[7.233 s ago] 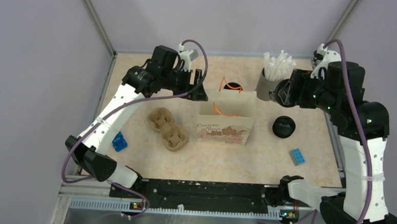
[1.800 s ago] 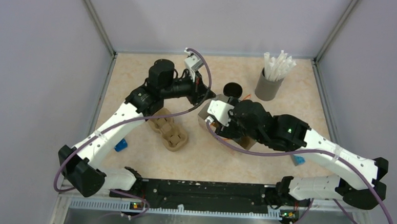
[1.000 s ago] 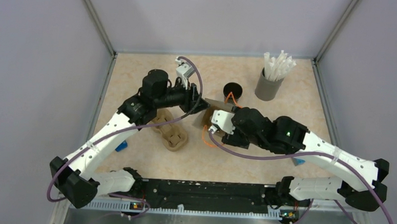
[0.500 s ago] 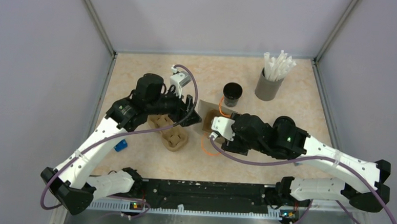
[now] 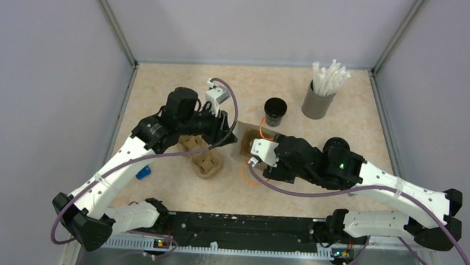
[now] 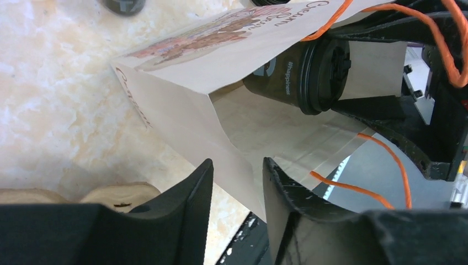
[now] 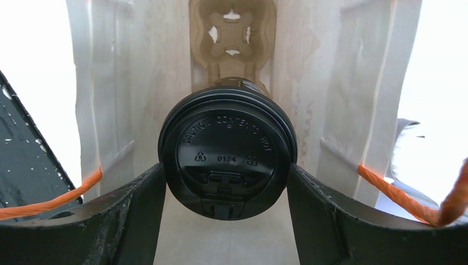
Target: Pack the takeout coffee
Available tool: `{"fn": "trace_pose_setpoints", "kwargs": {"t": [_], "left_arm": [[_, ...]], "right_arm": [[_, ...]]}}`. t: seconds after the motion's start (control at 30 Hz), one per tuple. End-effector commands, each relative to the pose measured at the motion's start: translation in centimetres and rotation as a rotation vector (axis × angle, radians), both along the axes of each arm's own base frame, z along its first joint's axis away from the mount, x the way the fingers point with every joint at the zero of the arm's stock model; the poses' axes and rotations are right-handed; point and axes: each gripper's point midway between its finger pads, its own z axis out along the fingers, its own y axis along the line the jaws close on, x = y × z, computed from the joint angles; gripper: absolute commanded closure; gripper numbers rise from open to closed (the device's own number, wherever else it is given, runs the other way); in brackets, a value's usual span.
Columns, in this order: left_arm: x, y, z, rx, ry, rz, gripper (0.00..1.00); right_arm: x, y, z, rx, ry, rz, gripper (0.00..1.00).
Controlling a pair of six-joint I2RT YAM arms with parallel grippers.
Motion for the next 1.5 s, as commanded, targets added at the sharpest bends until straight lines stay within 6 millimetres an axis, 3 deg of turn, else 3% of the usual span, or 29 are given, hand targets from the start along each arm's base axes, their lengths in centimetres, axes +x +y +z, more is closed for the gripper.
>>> {"fn": "trace_pose_setpoints", "kwargs": {"t": [0.0, 0.1, 0.23, 0.57, 0.7, 0.77, 0.83, 0.97, 1.03, 1.23, 1.37, 1.47], "left_arm": [[0.5, -1.3, 1.3, -0.070, -0.087, -0.064, 0.65], [0.2, -2.2, 1.3, -0.112, -0.104, -0.104, 0.85], [0.3, -3.1, 1.8, -0.182, -0.163, -0.126, 0.96], [0.6, -4.4, 3.8, -0.298, -0.231, -0.136, 1.00], [0.4, -4.4, 4.1, -0.319, -0.257, -0.144, 1.00], [0.3, -4.2, 3.9, -0.319, -0.280, -0.148, 1.00], [0.1, -4.0, 3.5, -0.315, -0.279, -0.146, 0.94], [-0.6, -3.4, 2.6, -0.272, -0.189, -0.124, 0.64], [-1.4, -2.7, 1.7, -0.225, -0.109, -0.104, 0.54], [-3.5, -0.5, 0.4, -0.156, 0.001, -0.050, 0.37], [-4.7, -0.6, -1.4, -0.138, 0.068, -0.096, 0.32], [-4.5, -0.9, -1.1, -0.160, 0.063, -0.090, 0.29]], "right_arm": [[0.3, -1.5, 1.4, 0.020, -0.059, -0.056, 0.44], [0.5, -1.7, 2.7, 0.069, -0.083, -0.072, 0.43], [0.5, -0.7, 3.4, 0.074, -0.061, -0.066, 0.43], [1.8, 2.8, 4.5, 0.063, -0.092, -0.004, 0.43], [2.1, 3.1, 4.8, 0.071, -0.113, -0.001, 0.43], [1.9, 2.8, 4.0, 0.049, -0.104, 0.007, 0.43], [1.5, 2.6, 2.7, 0.030, -0.073, 0.015, 0.44], [0.2, 2.5, 0.9, 0.023, -0.004, 0.022, 0.45], [0.0, 2.3, 0.8, 0.015, -0.009, 0.013, 0.46], [-1.0, 1.7, -0.2, -0.016, -0.009, 0.022, 0.46], [-1.7, 1.4, -1.3, -0.048, -0.014, 0.030, 0.46], [-1.7, 1.4, -1.7, -0.048, -0.021, 0.019, 0.46]]}}
